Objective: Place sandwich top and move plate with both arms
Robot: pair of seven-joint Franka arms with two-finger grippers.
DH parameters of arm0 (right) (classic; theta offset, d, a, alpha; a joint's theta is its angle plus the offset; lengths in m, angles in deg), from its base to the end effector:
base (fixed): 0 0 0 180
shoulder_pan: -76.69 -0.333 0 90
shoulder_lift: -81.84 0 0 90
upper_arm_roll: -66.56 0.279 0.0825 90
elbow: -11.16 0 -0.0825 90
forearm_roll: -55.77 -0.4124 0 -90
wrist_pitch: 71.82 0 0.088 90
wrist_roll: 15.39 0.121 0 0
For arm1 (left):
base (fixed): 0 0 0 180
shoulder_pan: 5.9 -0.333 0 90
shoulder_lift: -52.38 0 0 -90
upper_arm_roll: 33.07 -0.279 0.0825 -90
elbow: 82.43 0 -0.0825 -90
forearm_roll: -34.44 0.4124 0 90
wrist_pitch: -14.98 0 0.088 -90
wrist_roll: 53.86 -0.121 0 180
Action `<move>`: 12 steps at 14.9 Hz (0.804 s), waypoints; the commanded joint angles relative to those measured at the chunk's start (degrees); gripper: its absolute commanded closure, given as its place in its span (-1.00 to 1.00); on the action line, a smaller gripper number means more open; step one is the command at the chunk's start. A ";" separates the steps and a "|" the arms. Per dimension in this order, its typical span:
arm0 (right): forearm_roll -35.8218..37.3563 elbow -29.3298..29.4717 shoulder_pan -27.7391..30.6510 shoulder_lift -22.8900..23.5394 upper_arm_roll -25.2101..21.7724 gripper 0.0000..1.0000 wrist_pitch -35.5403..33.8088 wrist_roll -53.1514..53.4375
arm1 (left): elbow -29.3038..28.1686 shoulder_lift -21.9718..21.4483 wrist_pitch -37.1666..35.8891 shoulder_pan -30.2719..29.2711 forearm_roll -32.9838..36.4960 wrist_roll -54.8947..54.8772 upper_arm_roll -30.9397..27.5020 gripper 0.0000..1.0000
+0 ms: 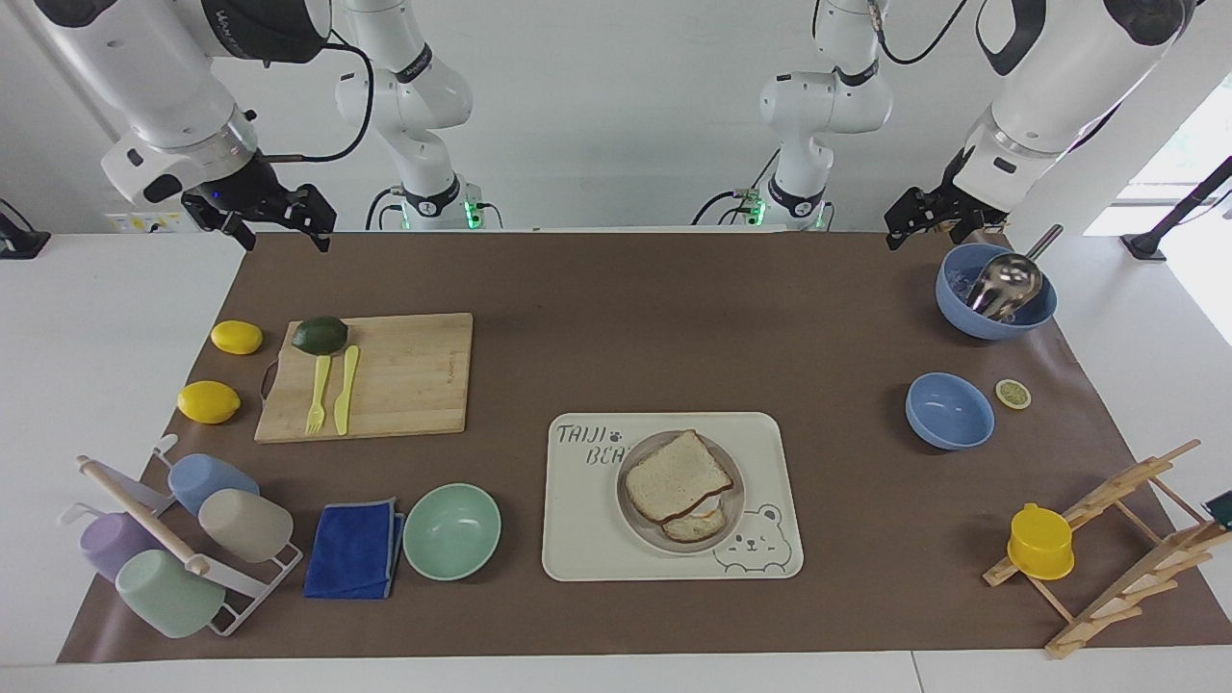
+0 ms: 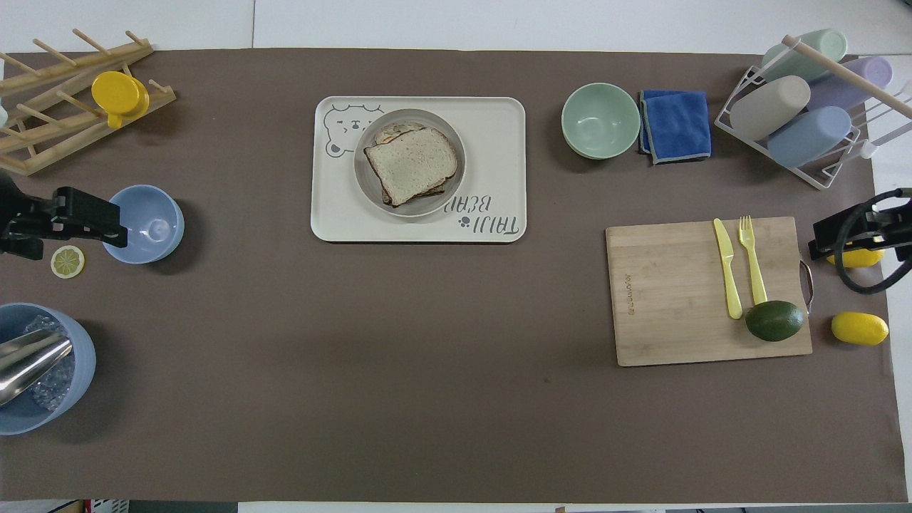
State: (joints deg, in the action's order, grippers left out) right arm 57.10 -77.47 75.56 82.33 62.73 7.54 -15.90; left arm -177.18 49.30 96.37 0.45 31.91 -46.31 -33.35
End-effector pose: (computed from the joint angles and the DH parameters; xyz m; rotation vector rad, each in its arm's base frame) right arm 0.5614 -0.0295 0.5660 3.1107 -0.0632 -0.2665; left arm 0.5433 -0.0636 0.5518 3.1055 0.0359 -0.2856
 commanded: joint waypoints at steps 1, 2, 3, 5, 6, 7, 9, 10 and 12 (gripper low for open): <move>-0.02 -1.28 0.60 -0.75 0.23 -1.00 1.15 -0.82 | -2.72 -1.93 3.06 -5.38 1.04 -4.56 4.49 -1.00; -0.02 -1.19 0.60 -0.75 0.23 -1.00 1.15 -0.82 | -2.81 -1.84 3.59 -4.77 1.04 -4.04 4.32 -1.00; -0.02 -1.28 0.60 -0.75 0.23 -1.00 1.15 -0.82 | -2.46 -1.67 3.42 -4.24 1.04 -3.95 3.80 -1.00; -0.02 -1.28 0.60 -0.75 0.23 -1.00 1.15 -0.82 | 0.42 -0.36 0.45 -2.93 0.69 -3.95 2.39 -1.00; -0.02 -1.19 0.60 -0.75 0.23 -1.00 1.15 -0.82 | 1.92 0.35 -0.62 -2.66 0.51 -3.95 1.69 -1.00; -0.02 -1.19 0.60 -0.75 0.23 -1.00 1.15 -0.82 | 2.20 0.44 -0.10 -2.31 0.51 -3.95 1.60 -1.00; -0.02 -1.28 0.60 -0.75 0.23 -1.00 1.15 -0.82 | 1.32 0.10 0.51 -2.57 0.51 -3.95 1.59 -1.00; -0.02 -1.28 0.60 -0.75 0.23 -1.00 1.15 -0.82 | 1.23 0.01 0.60 -2.92 0.51 -3.95 1.77 -1.00; -0.02 -1.28 0.60 -0.75 0.23 -1.00 1.15 -0.82 | 1.23 -0.17 0.52 -3.01 0.51 -4.04 1.77 -1.00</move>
State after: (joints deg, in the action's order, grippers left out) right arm 57.10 -77.47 75.56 82.33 62.73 7.54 -15.90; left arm -176.51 49.19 97.71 -3.18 31.92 -49.38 -30.84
